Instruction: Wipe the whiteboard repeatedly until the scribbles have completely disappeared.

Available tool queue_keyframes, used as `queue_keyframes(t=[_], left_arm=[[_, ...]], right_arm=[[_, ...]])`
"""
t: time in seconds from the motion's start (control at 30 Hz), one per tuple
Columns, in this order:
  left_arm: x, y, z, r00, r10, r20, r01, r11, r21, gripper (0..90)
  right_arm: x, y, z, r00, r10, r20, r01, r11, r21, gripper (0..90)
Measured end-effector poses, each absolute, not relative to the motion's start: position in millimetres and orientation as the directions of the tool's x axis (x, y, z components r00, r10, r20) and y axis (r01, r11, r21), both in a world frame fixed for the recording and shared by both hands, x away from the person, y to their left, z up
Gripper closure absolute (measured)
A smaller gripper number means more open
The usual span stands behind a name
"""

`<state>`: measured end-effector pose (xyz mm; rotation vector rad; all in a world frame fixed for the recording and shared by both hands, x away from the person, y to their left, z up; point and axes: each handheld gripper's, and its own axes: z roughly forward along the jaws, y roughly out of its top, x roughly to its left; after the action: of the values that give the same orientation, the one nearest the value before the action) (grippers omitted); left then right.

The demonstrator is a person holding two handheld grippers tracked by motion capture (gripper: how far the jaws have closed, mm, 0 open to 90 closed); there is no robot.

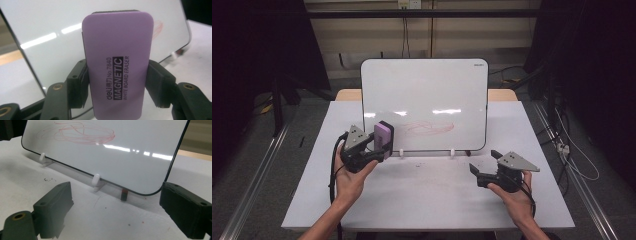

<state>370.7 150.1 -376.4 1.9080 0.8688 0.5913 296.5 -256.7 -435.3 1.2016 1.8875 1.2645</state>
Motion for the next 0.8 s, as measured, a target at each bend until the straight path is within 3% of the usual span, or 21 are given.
queue_keyframes(t=[0.13, 0.37, 0.8], left_arm=[[377.9, 149.8, -375.4, 0.613, 0.786, 0.079, 0.334, -0.349, 0.876, 40.9], [391.9, 139.9, -373.0, 0.569, 0.784, 0.248, 0.3, -0.479, 0.825, 41.0], [409.3, 113.2, -391.6, 0.565, 0.719, 0.405, 0.321, -0.644, 0.695, 41.2]], right_arm=[[296.1, -253.2, -435.2, -0.443, 0.896, 0.024, 0.36, 0.153, 0.92, 10.7], [296.5, -250.4, -439.9, -0.457, 0.889, 0.026, 0.365, 0.161, 0.917, 10.6], [296.2, -251.4, -441.0, -0.456, 0.89, 0.027, 0.369, 0.162, 0.915, 10.6]])
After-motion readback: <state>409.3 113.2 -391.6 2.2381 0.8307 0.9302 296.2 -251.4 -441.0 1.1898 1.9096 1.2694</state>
